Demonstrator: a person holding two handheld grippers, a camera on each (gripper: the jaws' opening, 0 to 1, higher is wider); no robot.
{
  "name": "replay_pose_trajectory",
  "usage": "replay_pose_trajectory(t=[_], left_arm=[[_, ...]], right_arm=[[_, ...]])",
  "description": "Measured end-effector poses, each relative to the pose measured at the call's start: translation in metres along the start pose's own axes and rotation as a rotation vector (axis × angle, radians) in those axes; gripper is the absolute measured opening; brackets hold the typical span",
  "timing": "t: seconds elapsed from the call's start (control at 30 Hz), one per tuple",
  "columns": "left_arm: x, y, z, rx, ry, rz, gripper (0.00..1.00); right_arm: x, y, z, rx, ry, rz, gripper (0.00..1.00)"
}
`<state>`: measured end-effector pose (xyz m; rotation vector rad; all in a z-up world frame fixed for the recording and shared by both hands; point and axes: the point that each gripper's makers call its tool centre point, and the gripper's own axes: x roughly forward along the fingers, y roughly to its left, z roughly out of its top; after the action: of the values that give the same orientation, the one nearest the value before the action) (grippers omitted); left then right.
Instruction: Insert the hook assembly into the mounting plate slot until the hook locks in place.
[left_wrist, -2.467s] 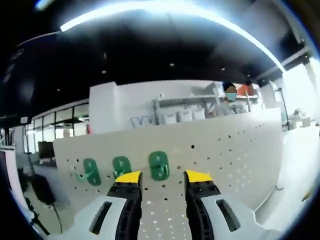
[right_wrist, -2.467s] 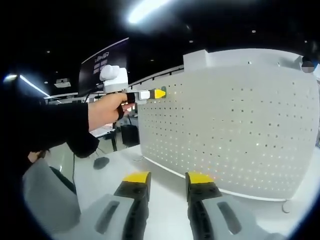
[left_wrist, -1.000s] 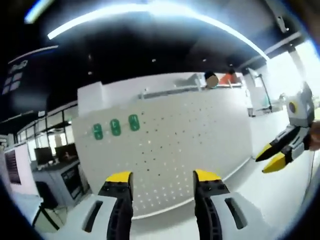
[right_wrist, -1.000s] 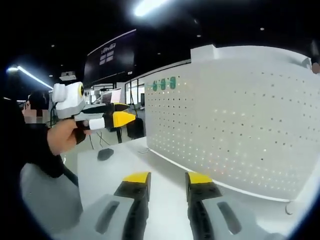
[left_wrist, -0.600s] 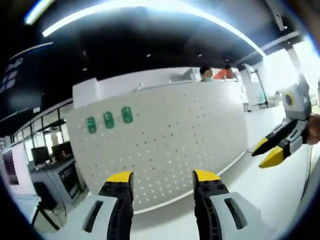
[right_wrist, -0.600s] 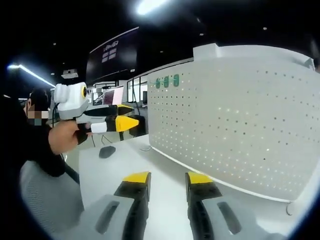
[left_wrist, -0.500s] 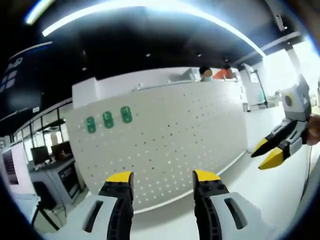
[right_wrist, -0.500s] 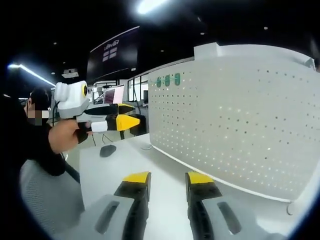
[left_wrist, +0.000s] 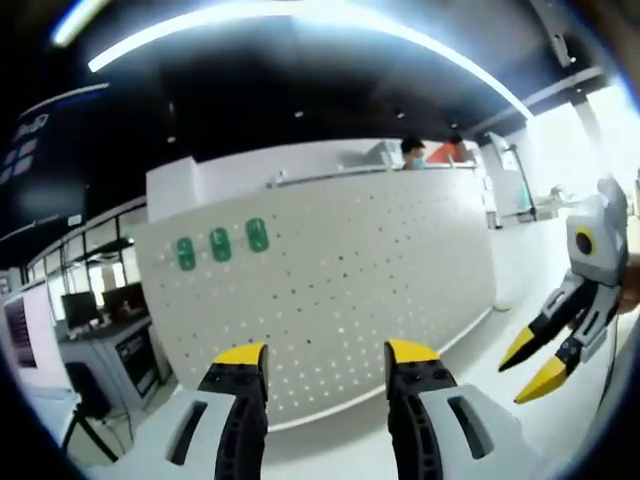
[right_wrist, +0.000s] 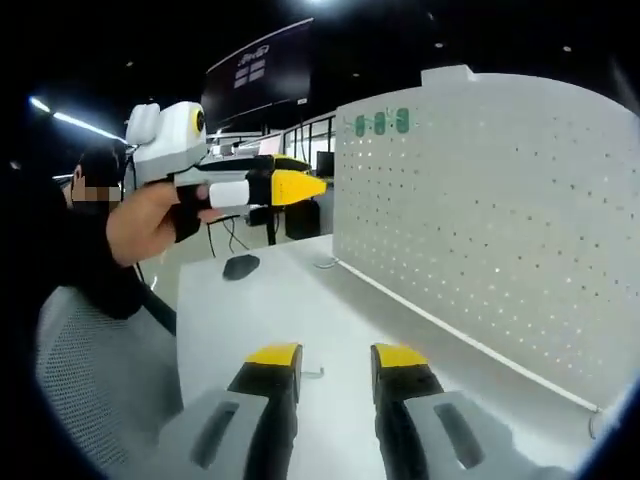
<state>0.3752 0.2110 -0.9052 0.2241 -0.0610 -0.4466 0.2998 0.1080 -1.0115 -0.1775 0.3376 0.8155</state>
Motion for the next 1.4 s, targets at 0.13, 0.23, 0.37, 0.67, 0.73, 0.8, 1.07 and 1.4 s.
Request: replay_pose_trajectory(t=[0.13, 0.23, 0.37, 0.67, 0.73, 0.8, 1.07, 1.4], left_arm=[[0.000, 0.000, 0.002, 0.001, -0.006, 0.003, 0.46], [0.000, 0.002, 0.001, -0.001, -0.004, 0.008, 0.45], [0.000, 0.003, 0.000, -0.001, -0.002, 0.015, 0.44], [0.003, 0.001, -0.012, 0.019, 0.037, 0.009, 0.43], [0.004, 0.000, -0.016, 0.023, 0.054, 0.006, 0.43], [0.005, -0.001, -0.018, 0.023, 0.058, 0.000, 0.42], [0.005, -0.001, -0.030, 0.021, 0.091, -0.010, 0.42], [0.006, -0.001, -0.029, -0.035, 0.081, -0.027, 0.42]], right_arm=[[0.012, 0.015, -0.004, -0.003, 0.016, 0.042, 0.25], [0.019, 0.026, -0.009, -0.041, 0.041, 0.074, 0.24], [0.031, 0.039, -0.017, -0.058, 0.063, 0.116, 0.22], [0.045, 0.042, -0.034, -0.039, 0.105, 0.144, 0.19], [0.049, 0.040, -0.037, -0.033, 0.112, 0.144, 0.18], [0.052, 0.039, -0.039, -0.023, 0.119, 0.142, 0.18], [0.072, 0.041, -0.052, -0.026, 0.174, 0.153, 0.16], [0.073, 0.040, -0.079, -0.031, 0.268, 0.145, 0.08]])
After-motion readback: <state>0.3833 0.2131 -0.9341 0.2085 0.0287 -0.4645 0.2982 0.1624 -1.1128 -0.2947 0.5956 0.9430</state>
